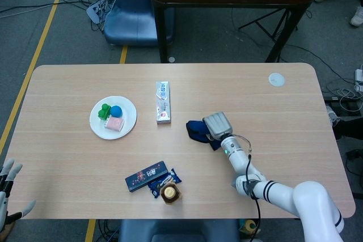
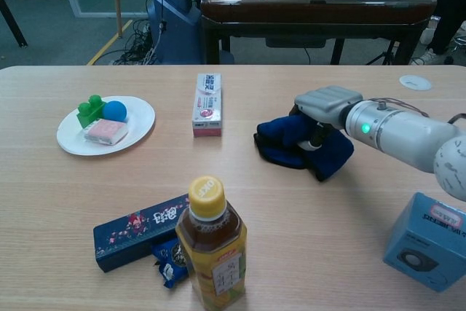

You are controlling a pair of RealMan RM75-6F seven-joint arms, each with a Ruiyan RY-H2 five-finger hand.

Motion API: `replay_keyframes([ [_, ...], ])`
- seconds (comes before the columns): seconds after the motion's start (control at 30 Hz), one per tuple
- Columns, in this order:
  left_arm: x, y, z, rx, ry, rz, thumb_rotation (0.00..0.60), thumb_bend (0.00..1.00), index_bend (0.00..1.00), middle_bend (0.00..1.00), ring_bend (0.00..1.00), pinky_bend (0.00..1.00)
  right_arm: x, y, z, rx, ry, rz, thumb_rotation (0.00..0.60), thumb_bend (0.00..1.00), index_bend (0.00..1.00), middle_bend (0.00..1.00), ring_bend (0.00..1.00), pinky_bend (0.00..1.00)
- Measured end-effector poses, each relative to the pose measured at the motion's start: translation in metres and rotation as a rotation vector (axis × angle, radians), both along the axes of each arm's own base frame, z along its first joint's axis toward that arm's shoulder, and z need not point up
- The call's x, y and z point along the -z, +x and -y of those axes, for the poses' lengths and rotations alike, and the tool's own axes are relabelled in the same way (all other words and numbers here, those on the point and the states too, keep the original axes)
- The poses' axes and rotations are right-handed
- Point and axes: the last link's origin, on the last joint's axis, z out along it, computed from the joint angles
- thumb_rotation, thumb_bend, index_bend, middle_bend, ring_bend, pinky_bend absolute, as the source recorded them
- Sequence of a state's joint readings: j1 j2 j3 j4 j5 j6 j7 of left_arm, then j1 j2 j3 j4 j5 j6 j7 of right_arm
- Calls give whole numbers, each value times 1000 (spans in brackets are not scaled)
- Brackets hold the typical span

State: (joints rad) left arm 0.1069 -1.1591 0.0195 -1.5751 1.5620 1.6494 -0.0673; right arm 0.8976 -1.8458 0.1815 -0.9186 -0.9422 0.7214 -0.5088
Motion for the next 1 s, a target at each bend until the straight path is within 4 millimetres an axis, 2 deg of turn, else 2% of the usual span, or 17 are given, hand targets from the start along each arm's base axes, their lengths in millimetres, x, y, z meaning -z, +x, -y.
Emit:
replay_keyframes([
  [0.23,0,-2,1,-7,4,3,600,168,99,0,21,12,-8,-17,13,43,-43,-46,600,548,690,558,562,667],
  [0.33,0,-3,1,-9,3,4,600,168,99,0,21,13,-5,-16,12,48,-32,-36,600,548,690,558,562,667],
  [0.57,-1,-2,1,-8,5,2,600,168,99,0,21,12,7,5,-4,-10,35,12,600,548,691,558,561,667],
  [0.9,0,-3,2,-15,2,1,600,168,99,0,21,13,21,45,-38,-137,153,87,600,548,690,558,562,667],
  [1.0,0,-3,3,-15,3,0,600,167,99,0,21,13,23,48,-39,-149,159,85,600,548,690,558,562,667],
])
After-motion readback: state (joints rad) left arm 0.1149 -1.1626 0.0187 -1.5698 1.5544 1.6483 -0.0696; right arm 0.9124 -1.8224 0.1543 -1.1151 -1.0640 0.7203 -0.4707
